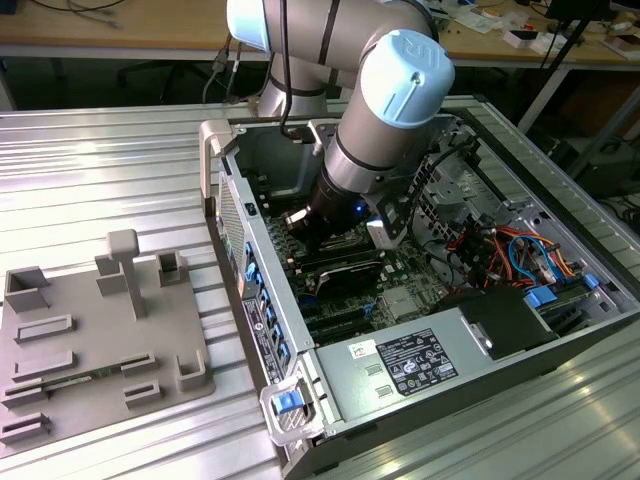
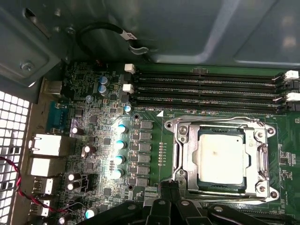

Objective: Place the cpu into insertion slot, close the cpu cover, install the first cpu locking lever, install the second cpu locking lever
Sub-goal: 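Install the second cpu locking lever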

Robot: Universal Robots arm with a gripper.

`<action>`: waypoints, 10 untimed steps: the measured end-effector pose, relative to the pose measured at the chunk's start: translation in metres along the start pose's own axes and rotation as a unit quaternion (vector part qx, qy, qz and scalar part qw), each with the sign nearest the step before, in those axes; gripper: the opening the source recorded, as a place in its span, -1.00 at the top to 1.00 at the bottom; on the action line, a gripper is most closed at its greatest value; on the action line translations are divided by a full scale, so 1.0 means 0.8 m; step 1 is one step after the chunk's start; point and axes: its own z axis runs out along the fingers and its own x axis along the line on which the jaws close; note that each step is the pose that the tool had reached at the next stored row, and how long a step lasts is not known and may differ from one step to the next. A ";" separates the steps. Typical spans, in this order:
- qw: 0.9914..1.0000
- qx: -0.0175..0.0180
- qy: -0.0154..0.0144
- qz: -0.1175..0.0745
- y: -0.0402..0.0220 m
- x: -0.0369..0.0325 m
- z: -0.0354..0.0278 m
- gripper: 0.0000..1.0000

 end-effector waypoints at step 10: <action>1.000 0.022 -0.021 -0.004 0.0180 -0.0010 -0.0034 0.79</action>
